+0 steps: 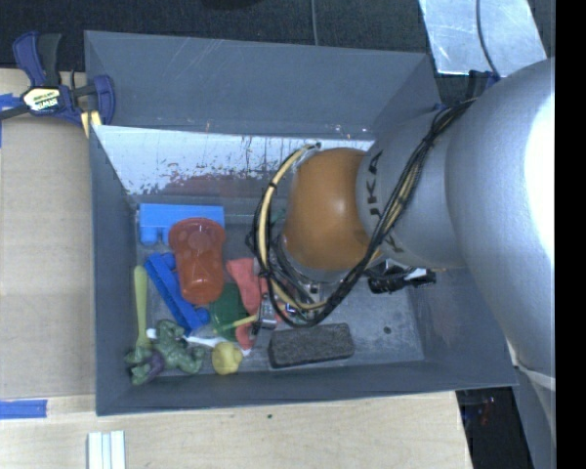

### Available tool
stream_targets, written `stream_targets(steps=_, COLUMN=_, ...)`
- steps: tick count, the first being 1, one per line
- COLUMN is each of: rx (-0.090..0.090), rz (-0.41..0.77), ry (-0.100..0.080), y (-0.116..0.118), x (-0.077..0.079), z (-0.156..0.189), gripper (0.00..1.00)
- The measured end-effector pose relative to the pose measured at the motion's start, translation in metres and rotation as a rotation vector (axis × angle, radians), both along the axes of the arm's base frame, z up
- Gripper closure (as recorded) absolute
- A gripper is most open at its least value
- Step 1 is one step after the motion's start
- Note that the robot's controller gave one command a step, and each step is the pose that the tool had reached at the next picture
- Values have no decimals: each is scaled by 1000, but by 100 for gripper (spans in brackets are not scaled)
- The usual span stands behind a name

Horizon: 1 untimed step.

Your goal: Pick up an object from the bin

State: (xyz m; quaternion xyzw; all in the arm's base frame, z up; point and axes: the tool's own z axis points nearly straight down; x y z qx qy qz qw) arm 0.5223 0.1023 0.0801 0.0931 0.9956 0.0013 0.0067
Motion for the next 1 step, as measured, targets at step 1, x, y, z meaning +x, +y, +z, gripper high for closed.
stream_targets(steps=1, rx=3, rz=3, ry=-5, y=-21, x=-16, z=-6, gripper=0)
